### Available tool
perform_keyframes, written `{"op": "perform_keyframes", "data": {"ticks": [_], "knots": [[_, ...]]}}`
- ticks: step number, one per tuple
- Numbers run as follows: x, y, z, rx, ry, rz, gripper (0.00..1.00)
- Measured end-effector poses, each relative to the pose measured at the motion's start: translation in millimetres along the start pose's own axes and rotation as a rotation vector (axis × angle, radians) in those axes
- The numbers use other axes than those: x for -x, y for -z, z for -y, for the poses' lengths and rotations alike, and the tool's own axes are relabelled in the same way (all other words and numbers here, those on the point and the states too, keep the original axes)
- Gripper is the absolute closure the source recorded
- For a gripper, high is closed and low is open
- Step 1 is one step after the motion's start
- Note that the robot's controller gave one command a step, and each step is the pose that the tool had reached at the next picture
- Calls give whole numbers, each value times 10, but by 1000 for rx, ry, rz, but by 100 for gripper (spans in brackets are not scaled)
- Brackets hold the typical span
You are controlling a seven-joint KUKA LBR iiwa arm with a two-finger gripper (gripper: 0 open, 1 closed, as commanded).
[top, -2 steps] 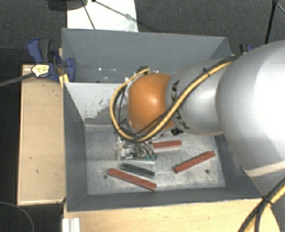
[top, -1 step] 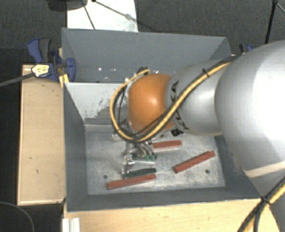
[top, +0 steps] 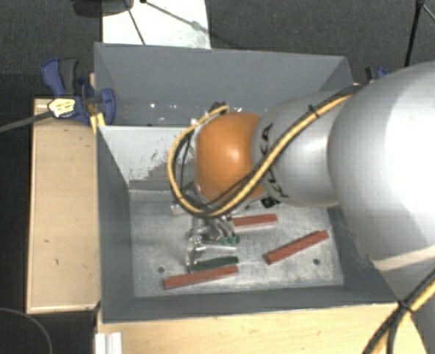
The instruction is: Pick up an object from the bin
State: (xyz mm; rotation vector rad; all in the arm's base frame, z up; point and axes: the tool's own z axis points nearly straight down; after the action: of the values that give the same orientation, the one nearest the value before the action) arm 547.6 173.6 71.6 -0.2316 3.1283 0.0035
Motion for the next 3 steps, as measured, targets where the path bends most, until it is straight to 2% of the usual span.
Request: {"op": "perform_keyframes", "data": {"ticks": [1,2,3], "knots": [[-337,448,271,-1,59,-16,0],[-421,713,310,-4,55,0,0],[-27,34,736,-1,83,3,100]]}}
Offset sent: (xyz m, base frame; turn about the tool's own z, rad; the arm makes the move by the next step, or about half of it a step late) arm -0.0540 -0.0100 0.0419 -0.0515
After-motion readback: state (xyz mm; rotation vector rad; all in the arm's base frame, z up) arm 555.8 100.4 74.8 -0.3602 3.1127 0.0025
